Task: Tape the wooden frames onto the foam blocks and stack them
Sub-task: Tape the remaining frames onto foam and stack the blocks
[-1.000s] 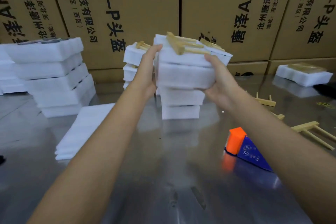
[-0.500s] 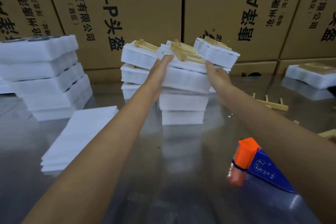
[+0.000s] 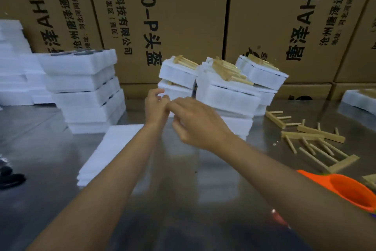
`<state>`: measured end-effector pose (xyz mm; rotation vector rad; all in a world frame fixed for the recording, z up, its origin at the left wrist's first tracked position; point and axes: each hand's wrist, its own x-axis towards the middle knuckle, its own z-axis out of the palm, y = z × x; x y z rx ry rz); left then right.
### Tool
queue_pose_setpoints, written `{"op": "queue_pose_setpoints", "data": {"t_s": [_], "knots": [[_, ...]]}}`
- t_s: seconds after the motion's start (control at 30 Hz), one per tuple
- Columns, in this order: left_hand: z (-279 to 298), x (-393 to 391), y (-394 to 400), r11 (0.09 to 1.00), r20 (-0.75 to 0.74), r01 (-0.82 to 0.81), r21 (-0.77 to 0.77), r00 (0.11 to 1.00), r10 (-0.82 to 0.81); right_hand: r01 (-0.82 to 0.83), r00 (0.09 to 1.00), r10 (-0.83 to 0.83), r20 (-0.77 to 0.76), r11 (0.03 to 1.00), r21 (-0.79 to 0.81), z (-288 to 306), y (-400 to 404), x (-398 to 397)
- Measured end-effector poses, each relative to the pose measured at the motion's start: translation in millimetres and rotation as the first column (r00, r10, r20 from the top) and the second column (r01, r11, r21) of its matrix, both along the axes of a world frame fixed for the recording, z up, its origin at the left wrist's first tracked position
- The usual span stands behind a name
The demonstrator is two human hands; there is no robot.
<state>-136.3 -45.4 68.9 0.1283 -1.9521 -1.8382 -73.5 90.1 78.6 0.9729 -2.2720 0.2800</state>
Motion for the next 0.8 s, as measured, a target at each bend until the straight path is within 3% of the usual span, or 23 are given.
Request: {"op": "queue_pose_setpoints", "data": {"t_s": [0.1,0.23,0.3,0.37,0.43,0.47,0.6,0.8], "knots": [[3,-6,-36,0.966,0.047,-0.149,-0.213,0.986,0.163,0.062,0.966,-0.051,0.255,0.997,-0.035,-33,-21,-11],[24,-26,-80,0.816,-0.041,-0.203,-0.542,0.976,0.216,0.15,0.79,-0.114,0.602,0.989,-0.01,-105,-31,-24],[43,-39,-104,0.64,-0.144,-0.289,-0.712,0.952,0.27,0.179,0.773,-0.141,0.619,0.984,0.002,-136,-29,-29],[64,-54,-128,0.38,-0.266,-0.402,-0.833,0.893,0.363,0.204,0.83,-0.157,0.535,0.978,-0.031,-153,-28,-34],[82,-70,-155,0.172,-0.287,-0.412,-0.895,0.826,0.484,0.2,0.859,-0.147,0.491,0.978,-0.057,-156,-28,-38],[88,-76,-167,0.119,-0.254,-0.374,-0.92,0.798,0.547,0.187,0.863,-0.133,0.487,0.98,-0.063,-156,-29,-39],[94,-92,-195,0.139,-0.109,-0.257,-0.956,0.755,0.646,0.171,0.873,-0.111,0.476,0.982,-0.083,-160,-27,-42],[83,-96,-186,0.147,-0.181,-0.348,-0.926,0.75,0.637,0.178,0.882,-0.123,0.456,0.981,-0.078,-162,-27,-44]]}}
